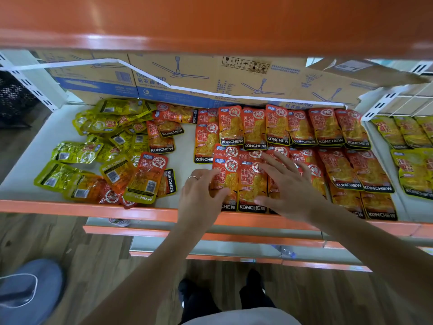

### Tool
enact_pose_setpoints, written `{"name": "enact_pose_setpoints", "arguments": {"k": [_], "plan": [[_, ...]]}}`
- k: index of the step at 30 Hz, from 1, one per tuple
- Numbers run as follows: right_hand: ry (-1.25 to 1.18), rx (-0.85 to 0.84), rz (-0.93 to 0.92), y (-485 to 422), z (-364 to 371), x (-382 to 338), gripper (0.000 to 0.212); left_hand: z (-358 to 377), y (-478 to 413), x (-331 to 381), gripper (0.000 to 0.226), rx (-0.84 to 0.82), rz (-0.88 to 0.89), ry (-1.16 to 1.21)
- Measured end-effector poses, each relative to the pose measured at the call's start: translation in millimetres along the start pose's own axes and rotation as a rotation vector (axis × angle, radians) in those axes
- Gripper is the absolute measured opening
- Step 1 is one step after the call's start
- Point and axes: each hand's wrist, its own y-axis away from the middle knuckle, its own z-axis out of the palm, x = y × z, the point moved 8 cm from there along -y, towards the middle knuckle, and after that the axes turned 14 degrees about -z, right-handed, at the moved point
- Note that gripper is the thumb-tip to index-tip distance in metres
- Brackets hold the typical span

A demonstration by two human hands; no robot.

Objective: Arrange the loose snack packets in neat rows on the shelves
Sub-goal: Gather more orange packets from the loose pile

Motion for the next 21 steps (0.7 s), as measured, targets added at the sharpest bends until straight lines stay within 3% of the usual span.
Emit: {"name": "enact_pose_setpoints", "arguments": {"k": [3, 6, 10, 17, 21], "plan": [[-0.02, -0.01, -0.001, -1.5, -4.7, -1.7, 0.101, -5.9, -5.1, -0.7, 0.036, 0.009, -0.065, 0.176], [-0.018, -0.016, -0.004, -4.5, -11.6, -4.5, 0.085, -13.9, -7.6, -3.7, 0.027, 0.005, -0.102, 0.32], [-0.011, -0.007, -0.032, -17.7, -21.3, -16.1, 0.077, -40.0, -11.9, -24.4, 0.02, 0.083, -0.122, 0.365], [0.031, -0.109, -0.1, -39.6, -3.1, -43.2, 0.081, -43.1, -18.4, -32.7, 0.018, 0.172, 0.007, -0.094], [0.084, -0.112, -0.127, -42.2, 3.9, -50.8, 0.077, -39.0, -10.6, -26.2, 0.013, 0.314, 0.119, -0.278]]}}
